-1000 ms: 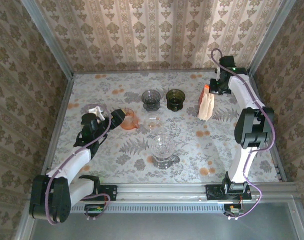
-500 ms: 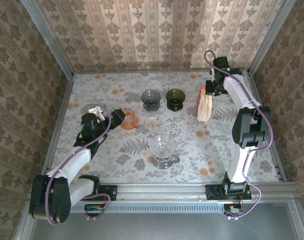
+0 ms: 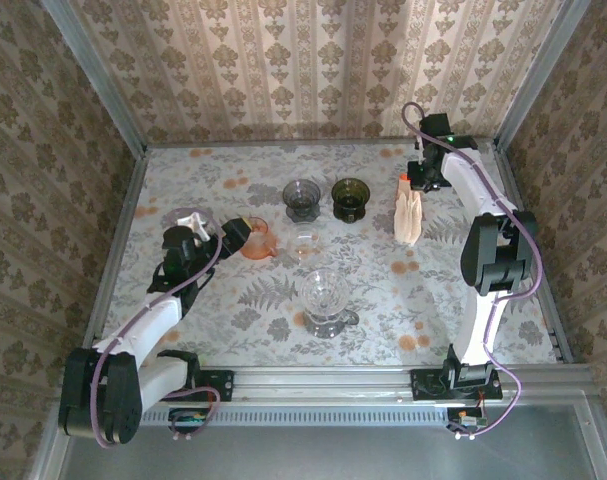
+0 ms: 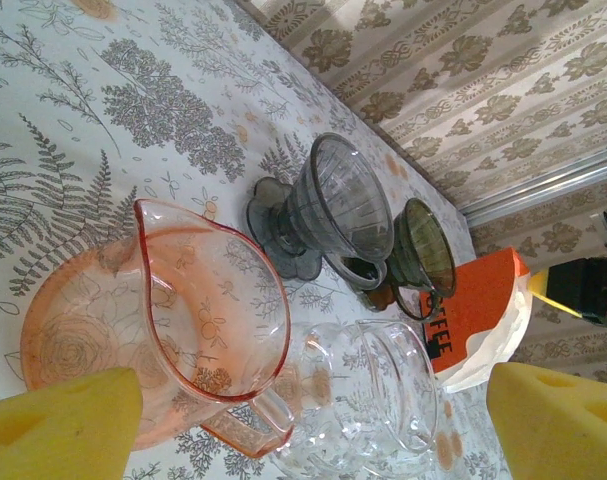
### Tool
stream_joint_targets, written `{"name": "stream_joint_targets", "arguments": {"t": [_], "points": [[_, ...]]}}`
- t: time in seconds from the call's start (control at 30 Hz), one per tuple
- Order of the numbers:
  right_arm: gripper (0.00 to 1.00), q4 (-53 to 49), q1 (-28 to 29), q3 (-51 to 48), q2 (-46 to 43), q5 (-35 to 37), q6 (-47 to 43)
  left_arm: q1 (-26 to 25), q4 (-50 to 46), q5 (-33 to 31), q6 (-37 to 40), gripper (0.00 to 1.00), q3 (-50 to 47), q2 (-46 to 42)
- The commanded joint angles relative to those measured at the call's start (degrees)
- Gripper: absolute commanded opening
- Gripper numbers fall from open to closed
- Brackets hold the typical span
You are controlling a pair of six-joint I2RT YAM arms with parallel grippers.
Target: Place the coffee filter in the dripper
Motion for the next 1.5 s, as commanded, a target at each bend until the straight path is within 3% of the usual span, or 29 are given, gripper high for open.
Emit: {"name": "stream_joint_targets", "arguments": {"t": [0.0,0.57,0.77,1.07,1.3,1.47], "points": [[0.26,-0.10,0.20,0.81,0.27,2.34,-0.12,-0.30,1.95,1.04,-0.75,0.91,0.58,0.30],[0.41,5.52,0.35,-3.45,-8.07,4.41,5.64,-0.25,1.93,1.04,-1.22,0.91,0.75,-0.20],[0.45,8.77,1.92,-9.19,-14.53,4.43,8.28,-0.29,1.60,0.86,-1.04,0.91,0.50,-0.92],[0.37,10.71,9.46,-20.27,-21.20,6.74,9.45,-0.26,1.83,0.78,-1.04,0.91,0.43,-0.41],[0.39,13.42,16.77,-28.28,-21.42,11.67,13.91,-0.23,1.96,0.68,-1.04,0.91,0.31,-0.04],[0.41,13.79,18.99,-30.02,-19.04,13.84,18.97,-0.27,2.17,0.69,-1.11,0.91,0.24,0.31]]}}
